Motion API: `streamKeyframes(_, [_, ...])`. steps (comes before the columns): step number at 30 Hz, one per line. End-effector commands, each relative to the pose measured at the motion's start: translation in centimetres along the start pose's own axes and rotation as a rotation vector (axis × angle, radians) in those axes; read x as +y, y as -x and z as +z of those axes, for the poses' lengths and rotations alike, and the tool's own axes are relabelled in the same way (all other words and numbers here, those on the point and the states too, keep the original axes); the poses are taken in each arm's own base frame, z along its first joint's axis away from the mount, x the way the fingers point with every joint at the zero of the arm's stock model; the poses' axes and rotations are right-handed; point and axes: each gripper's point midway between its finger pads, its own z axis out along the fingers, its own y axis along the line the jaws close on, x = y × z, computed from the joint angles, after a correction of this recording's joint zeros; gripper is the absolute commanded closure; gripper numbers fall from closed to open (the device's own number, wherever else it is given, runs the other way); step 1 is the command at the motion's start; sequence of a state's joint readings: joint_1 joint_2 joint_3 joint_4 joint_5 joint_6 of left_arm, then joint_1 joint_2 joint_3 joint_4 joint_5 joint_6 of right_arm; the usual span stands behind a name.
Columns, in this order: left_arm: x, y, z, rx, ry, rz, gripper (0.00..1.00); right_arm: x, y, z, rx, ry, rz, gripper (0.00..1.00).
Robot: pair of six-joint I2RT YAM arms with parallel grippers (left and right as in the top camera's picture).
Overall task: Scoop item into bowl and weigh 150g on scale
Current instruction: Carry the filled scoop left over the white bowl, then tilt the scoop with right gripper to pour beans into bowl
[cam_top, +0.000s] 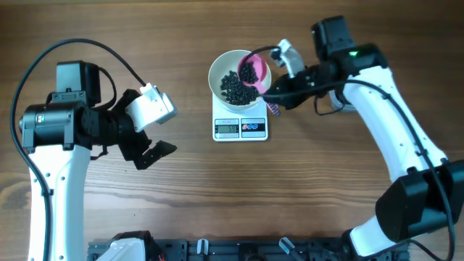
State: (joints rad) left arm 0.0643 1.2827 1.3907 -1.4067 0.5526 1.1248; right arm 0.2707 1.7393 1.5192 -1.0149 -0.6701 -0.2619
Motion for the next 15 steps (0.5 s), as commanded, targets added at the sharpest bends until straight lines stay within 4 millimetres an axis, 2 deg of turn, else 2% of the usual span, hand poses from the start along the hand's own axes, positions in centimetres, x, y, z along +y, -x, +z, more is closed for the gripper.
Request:
streamKeyframes(1, [-0.1, 0.9, -0.7, -0.035, 0.014, 0.034, 0.00, -1.2, 0.4, 0.3, 0.034, -0.214, -0.085, 0.96])
streamKeyframes(4, [-0.1, 0.9, -0.7, -0.035, 0.014, 0.034, 0.00, -2.7, 0.9, 0.6, 0.063, -0.405, -0.165, 0.96])
streamKeyframes(7, [-0.1, 0.9, -0.7, -0.035, 0.014, 0.034, 0.00, -3.1, 1.9, 0.6, 0.060, -0.518, -0.253, 0.96])
streamKeyframes(15, [-0.1, 0.9, -0.7, -0.035, 0.014, 0.034, 0.00, -3.6, 2.8, 0.4, 0.072, -0.622, -0.353, 0.96])
